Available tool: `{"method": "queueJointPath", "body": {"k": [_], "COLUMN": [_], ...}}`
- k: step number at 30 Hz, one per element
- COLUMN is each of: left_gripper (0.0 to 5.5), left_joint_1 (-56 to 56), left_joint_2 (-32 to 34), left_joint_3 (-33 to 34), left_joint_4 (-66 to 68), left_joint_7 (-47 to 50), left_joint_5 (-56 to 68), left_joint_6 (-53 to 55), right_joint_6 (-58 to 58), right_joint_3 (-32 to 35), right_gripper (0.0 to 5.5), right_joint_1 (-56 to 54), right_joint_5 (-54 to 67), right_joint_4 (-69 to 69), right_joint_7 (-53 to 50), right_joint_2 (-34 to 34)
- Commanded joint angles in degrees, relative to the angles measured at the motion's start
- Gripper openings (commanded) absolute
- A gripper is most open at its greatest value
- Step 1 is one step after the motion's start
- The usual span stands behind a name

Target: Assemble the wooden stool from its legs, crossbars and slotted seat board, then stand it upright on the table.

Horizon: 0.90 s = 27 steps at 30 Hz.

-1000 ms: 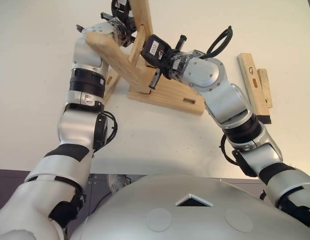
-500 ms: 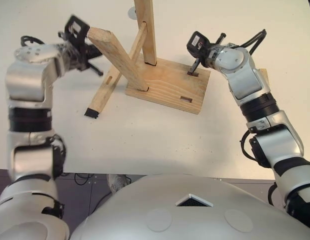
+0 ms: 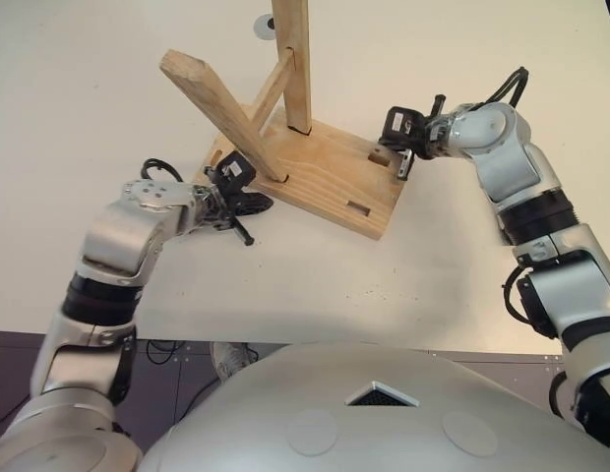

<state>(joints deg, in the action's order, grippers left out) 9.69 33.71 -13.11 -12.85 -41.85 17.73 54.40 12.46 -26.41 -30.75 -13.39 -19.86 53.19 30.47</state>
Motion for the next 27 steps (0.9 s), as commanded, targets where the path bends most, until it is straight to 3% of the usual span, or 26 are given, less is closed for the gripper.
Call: {"method": "queueJointPath", "body": {"k": [1, 4, 8, 17, 22, 24, 27], "left_gripper": [0.00, 0.00, 0.00, 0.00, 0.00, 0.00, 0.00], "left_joint_1": [5.51, 9.17, 12.02, 9.16, 12.50, 12.99, 12.33], "left_joint_2": [-6.75, -10.72, -13.84, -10.60, -17.18, -16.35, -12.76], "left_joint_3": [0.56, 0.12, -0.75, 2.07, 2.77, 4.28, 7.52], "left_joint_4": [11.13, 16.13, 19.80, 14.20, 18.46, 17.50, 13.06], "left_joint_7": [4.50, 5.20, 5.20, 5.42, 9.55, 9.92, 9.18], "left_joint_5": [-2.17, -2.64, -3.49, -3.17, -3.30, -2.93, -1.21], "left_joint_6": [-5.02, -7.36, -8.84, -3.47, -4.84, -3.39, -0.10], "right_joint_6": [6.71, 12.08, 14.17, 14.82, 15.95, 19.01, 25.14], "right_joint_3": [0.54, 1.46, 3.40, 5.62, 7.95, 13.14, 26.88], "right_gripper": [0.01, 0.01, 0.01, 0.01, 0.01, 0.31, 0.86], "right_joint_1": [8.03, 11.65, 11.66, 11.22, 10.45, 10.85, 8.65], "right_joint_5": [6.34, 9.96, 7.96, 6.84, 7.42, 10.63, 16.61], "right_joint_4": [15.54, 23.32, 20.11, 14.91, 14.88, 17.51, 17.32], "right_joint_7": [7.79, 8.92, 1.44, -6.28, -8.38, -8.91, -12.34], "right_joint_2": [2.26, 0.96, -2.18, -3.44, -3.67, -2.73, -0.55]}}
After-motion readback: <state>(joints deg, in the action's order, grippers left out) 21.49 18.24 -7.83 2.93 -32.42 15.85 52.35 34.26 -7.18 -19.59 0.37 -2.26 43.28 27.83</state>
